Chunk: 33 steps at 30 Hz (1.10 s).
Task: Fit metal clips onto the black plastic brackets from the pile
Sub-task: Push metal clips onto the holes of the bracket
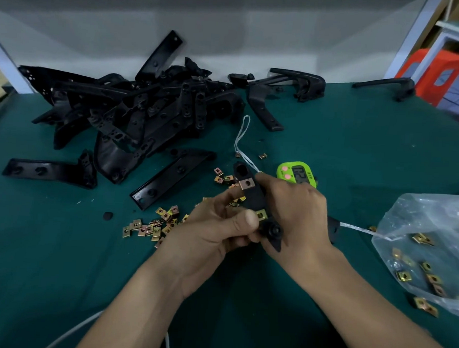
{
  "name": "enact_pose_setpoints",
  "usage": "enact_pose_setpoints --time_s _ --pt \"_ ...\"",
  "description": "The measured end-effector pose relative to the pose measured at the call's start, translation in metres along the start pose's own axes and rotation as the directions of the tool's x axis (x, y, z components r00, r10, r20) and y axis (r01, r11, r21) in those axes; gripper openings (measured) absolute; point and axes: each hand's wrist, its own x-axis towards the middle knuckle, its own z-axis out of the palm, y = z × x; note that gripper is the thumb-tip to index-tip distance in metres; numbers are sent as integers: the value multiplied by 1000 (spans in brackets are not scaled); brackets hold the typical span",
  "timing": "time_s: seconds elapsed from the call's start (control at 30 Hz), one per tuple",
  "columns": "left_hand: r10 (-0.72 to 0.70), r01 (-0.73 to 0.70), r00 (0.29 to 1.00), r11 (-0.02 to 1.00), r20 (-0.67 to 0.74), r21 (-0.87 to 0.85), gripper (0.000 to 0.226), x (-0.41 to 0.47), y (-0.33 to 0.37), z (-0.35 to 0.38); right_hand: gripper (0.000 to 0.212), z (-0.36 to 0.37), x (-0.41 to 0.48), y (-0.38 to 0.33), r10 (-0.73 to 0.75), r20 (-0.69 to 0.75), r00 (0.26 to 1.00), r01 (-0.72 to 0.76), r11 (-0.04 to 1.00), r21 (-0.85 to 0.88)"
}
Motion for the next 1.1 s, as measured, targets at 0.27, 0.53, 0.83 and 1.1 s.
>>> enact_pose_setpoints --time_s 0.27,0.53,0.83,1.1 --pt "175 -178 984 981 45 82 77 -1 -4 7 26 -6 -9 -1 -141 5 990 139 985 100" --pt "482 -375 876 714 -27 591 80 -1 9 -11 20 -10 1 10 -204 63 977 203 979 19" --pt "245 -351 936 644 251 680 41 -3 16 -20 33 9 6 16 -266 238 934 295 951 -97" --pt "287 -349 932 540 223 766 33 -6 14 -14 39 8 11 16 -305 246 920 339 935 -105"
